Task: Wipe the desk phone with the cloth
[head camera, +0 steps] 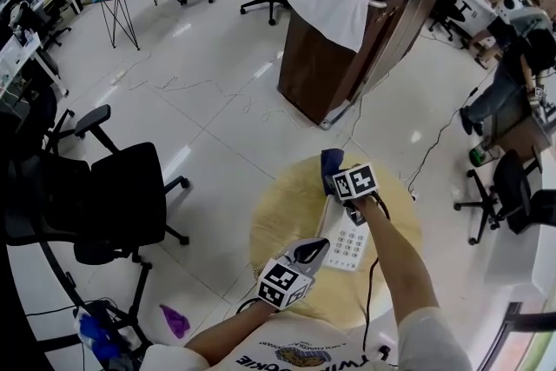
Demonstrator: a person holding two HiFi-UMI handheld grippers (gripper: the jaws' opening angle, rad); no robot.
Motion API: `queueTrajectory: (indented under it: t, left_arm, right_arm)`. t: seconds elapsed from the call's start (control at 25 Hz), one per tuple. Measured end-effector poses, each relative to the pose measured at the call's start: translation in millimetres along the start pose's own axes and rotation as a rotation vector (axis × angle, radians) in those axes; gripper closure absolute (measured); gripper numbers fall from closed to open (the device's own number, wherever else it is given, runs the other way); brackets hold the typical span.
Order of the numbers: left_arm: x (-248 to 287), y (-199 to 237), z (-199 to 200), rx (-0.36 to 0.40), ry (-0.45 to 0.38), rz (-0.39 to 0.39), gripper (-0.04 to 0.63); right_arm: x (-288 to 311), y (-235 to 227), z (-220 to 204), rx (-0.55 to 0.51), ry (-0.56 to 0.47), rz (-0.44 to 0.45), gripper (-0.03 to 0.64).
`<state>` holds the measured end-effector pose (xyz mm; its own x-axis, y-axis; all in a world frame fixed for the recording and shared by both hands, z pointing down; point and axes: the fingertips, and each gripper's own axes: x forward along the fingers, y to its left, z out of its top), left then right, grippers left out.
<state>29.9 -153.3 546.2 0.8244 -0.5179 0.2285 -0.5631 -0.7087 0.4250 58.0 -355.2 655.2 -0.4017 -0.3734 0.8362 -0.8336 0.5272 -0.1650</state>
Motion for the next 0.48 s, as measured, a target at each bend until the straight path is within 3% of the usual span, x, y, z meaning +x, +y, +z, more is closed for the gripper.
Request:
queueTrajectory:
  t: [0.48]
  left_arm:
    - [-13, 17, 4, -0.006, -0.005, 0.0, 0.603]
  right_arm:
    - [6, 22, 20, -0.024, -0.011, 0.023, 0.549]
